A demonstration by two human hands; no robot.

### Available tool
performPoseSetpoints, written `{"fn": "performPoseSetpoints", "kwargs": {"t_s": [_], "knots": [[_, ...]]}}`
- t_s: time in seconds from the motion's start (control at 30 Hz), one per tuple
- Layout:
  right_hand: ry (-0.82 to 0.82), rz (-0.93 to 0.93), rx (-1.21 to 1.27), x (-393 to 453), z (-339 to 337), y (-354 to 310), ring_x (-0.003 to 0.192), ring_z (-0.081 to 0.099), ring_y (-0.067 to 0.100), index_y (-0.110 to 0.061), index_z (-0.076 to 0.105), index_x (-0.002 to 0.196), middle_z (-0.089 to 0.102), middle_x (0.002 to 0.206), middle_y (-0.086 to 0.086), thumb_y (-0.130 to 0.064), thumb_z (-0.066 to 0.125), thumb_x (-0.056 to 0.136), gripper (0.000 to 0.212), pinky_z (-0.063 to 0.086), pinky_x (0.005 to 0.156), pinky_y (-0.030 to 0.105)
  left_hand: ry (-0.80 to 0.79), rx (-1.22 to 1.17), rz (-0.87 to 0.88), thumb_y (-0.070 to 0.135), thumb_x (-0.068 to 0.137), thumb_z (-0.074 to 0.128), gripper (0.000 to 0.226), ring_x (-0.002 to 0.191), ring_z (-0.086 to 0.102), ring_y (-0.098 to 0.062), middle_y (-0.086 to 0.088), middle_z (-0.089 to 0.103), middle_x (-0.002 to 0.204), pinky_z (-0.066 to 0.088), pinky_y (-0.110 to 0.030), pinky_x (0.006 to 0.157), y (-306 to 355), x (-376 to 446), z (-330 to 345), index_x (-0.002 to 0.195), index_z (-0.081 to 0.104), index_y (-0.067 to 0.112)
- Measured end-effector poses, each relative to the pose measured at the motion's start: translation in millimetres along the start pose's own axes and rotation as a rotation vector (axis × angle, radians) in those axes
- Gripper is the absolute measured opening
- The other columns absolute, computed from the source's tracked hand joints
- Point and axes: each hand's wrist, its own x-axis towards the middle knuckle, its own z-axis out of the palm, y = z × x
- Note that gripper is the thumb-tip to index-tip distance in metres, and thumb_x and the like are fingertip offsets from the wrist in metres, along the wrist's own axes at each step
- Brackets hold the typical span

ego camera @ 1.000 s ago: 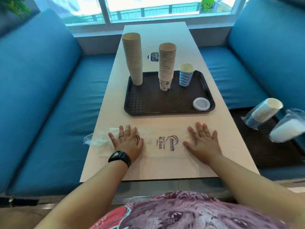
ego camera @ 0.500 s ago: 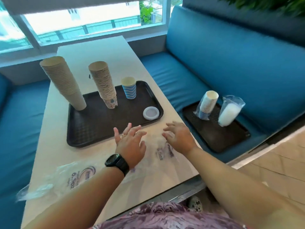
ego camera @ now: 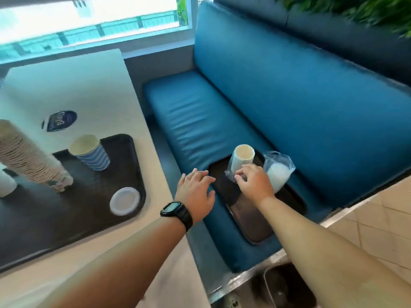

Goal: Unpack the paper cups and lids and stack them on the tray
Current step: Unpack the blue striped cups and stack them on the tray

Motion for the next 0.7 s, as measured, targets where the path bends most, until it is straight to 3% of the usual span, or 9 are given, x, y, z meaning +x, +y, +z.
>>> {"fn": "performPoseSetpoints", "kwargs": {"t_s": [0.17, 0.27, 0.37, 0.5, 0.7], "knots": [[-0.095, 0.059, -0.079, 64, 4, 46, 0.125, 0.044, 0.032, -0.014, 0.063, 0.122, 0.047, 0.138, 0.012, -0.024, 0.060, 0.089, 0.034, 0.035, 0.106, 0.040, -0.105, -0.064, -0.087, 0.032, 0.096, 0.051, 0.051, 0.139, 0.038, -0.022, 0.003, 0.032, 0.156, 0.031, -0.036, 0.115, 20, 80, 30, 0.146, 0.042, 0.025], [-0.142, 0.068, -0.108, 90, 12, 63, 0.136, 0.034, 0.032, -0.018, 0.052, 0.137, 0.027, 0.155, 0.012, -0.024, 0.059, 0.090, 0.048, 0.028, 0.113, 0.039, -0.180, -0.132, -0.141, 0.032, 0.095, 0.054, 0.064, 0.140, 0.038, -0.022, 0.002, 0.025, 0.160, 0.035, -0.039, 0.114, 28, 119, 48, 0.153, 0.027, 0.025], [-0.209, 0.085, -0.083, 102, 22, 76, 0.140, 0.030, 0.031, -0.020, 0.053, 0.136, 0.017, 0.159, 0.011, -0.019, 0.057, 0.090, 0.046, 0.029, 0.114, 0.038, -0.257, -0.190, -0.200, 0.027, 0.096, 0.054, 0.075, 0.142, 0.037, -0.024, 0.000, 0.020, 0.162, 0.037, -0.040, 0.112, 35, 149, 61, 0.157, 0.012, 0.026], [-0.209, 0.096, 0.004, 100, 32, 92, 0.133, 0.041, 0.030, -0.017, 0.062, 0.122, 0.027, 0.155, 0.008, -0.016, 0.054, 0.090, 0.032, 0.041, 0.103, 0.041, -0.350, -0.286, -0.241, 0.015, 0.095, 0.051, 0.077, 0.144, 0.033, -0.024, -0.007, 0.024, 0.161, 0.031, -0.031, 0.114, 50, 176, 73, 0.158, 0.008, 0.018], [-0.150, 0.082, 0.099, 90, 31, 104, 0.121, 0.050, 0.026, -0.009, 0.066, 0.109, 0.044, 0.142, 0.006, -0.016, 0.063, 0.089, 0.022, 0.041, 0.095, 0.032, -0.329, -0.409, -0.289, 0.010, 0.091, 0.052, 0.076, 0.122, 0.056, -0.033, -0.007, 0.044, 0.149, 0.048, -0.038, 0.096, 55, 175, 88, 0.157, 0.018, 0.026]]}}
